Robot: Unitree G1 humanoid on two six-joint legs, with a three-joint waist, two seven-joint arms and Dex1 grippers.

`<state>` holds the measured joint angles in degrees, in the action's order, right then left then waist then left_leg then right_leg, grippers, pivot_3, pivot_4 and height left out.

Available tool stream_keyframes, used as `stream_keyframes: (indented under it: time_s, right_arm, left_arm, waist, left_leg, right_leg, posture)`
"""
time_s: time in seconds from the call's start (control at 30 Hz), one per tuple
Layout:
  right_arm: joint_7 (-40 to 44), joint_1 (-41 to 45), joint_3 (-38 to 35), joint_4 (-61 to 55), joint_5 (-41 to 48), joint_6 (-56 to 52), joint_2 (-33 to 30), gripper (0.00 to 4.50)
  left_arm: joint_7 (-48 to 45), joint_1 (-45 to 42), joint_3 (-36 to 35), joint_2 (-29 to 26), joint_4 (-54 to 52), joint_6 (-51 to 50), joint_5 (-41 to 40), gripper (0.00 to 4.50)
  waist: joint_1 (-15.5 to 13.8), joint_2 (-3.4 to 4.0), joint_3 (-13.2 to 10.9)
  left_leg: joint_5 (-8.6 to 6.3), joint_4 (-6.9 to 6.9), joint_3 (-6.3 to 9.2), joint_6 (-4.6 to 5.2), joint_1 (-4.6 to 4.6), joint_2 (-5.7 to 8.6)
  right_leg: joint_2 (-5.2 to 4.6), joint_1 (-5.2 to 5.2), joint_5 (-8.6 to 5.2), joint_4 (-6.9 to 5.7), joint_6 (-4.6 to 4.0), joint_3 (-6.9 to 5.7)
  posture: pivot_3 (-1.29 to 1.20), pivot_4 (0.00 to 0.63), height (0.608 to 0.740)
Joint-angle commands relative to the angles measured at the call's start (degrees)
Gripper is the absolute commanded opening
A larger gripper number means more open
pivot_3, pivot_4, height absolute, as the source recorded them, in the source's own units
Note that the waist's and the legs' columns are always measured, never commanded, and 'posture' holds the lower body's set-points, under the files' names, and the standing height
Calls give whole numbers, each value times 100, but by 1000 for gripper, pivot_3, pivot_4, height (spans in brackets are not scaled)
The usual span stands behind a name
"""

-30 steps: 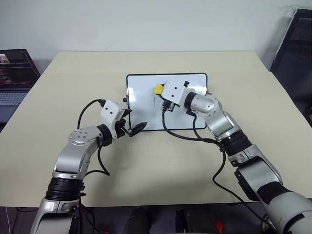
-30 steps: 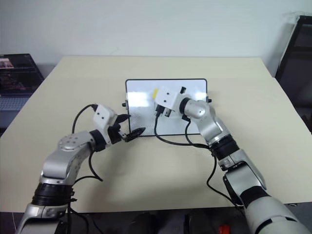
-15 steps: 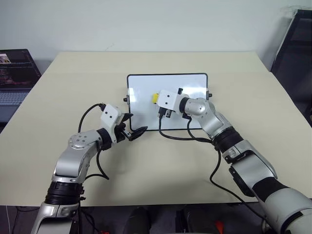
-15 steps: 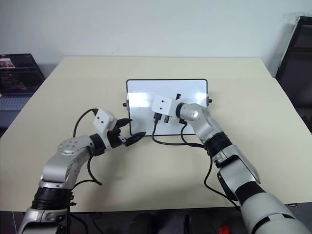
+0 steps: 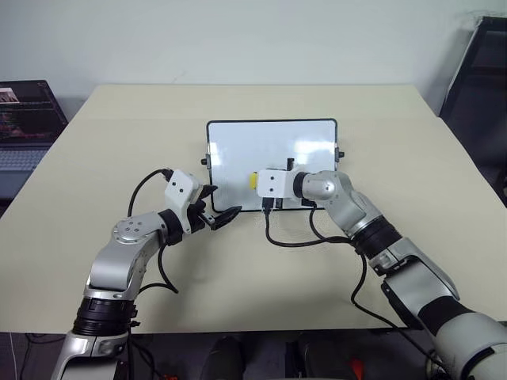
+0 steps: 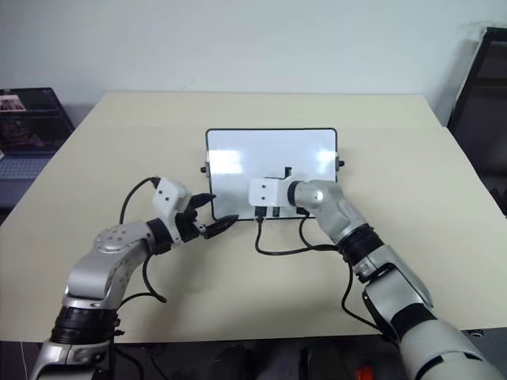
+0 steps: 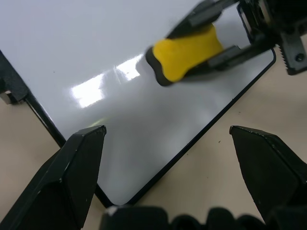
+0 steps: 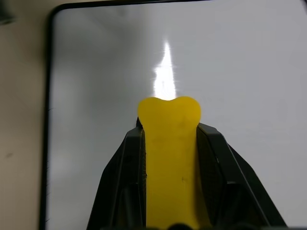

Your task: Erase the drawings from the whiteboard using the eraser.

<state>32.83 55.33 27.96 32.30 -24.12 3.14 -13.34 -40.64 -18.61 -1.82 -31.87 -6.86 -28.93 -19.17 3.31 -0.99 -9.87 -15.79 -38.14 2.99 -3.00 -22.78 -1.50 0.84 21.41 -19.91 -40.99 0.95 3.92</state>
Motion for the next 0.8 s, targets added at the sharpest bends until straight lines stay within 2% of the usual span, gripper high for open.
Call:
stream_keyframes:
  time_s: [0.03, 0.2, 0.4, 0.5, 0.67, 0.8]
  right_arm:
    - [-621, 297, -321, 124, -143, -24, -47, 1102]
    - [-519, 266, -285, 151, -157, 56, -96, 1102]
    - [537, -219, -36, -439, 4, 191, -291, 1102]
    - [812, -396, -149, -782, 155, 26, -309, 1102]
    - [920, -579, -911, -1581, 860, -868, -263, 1102]
    - [825, -1139, -1948, -2921, 1686, -2382, -304, 1102]
  left_arm:
    - [16, -28, -96, -14, -321, -35, -98, 4500]
    - [51, 43, -125, -3, -463, -122, -110, 4500]
    - [83, 66, -141, 15, -551, -199, -139, 4500]
    - [62, 68, -149, 2, -554, -192, -168, 4500]
    - [-64, 68, -211, -67, -517, -124, -247, 4500]
    - [-166, -6, -174, -188, -583, 24, -137, 4500]
  waist:
    - [-4, 0, 0]
    - [-6, 0, 0]
    - [-7, 0, 0]
    - [-7, 0, 0]
    - [-10, 0, -1]
    - [-40, 0, -1]
  left_leg:
    - [0, 0, 1, 0, 0, 0]
    - [0, 4, 1, -1, -3, 1]
    - [0, 5, 1, 0, -3, 1]
    - [0, 5, 1, 0, -3, 0]
    - [0, 5, 1, 0, -6, 0]
    - [0, 9, 6, 0, -8, -1]
  right_leg:
    - [0, 0, 0, 0, 0, -1]
    - [0, 0, 0, 8, 0, -1]
    - [0, -1, 0, 10, 0, -1]
    - [0, -1, 0, 9, 0, -1]
    - [0, 1, 0, 9, 0, -1]
    - [0, 1, 0, 15, 0, -5]
  posture:
    - [0, 150, 740]
    - [0, 150, 740]
    - [0, 150, 740]
    - [0, 150, 740]
    - [0, 150, 740]
    - [0, 150, 740]
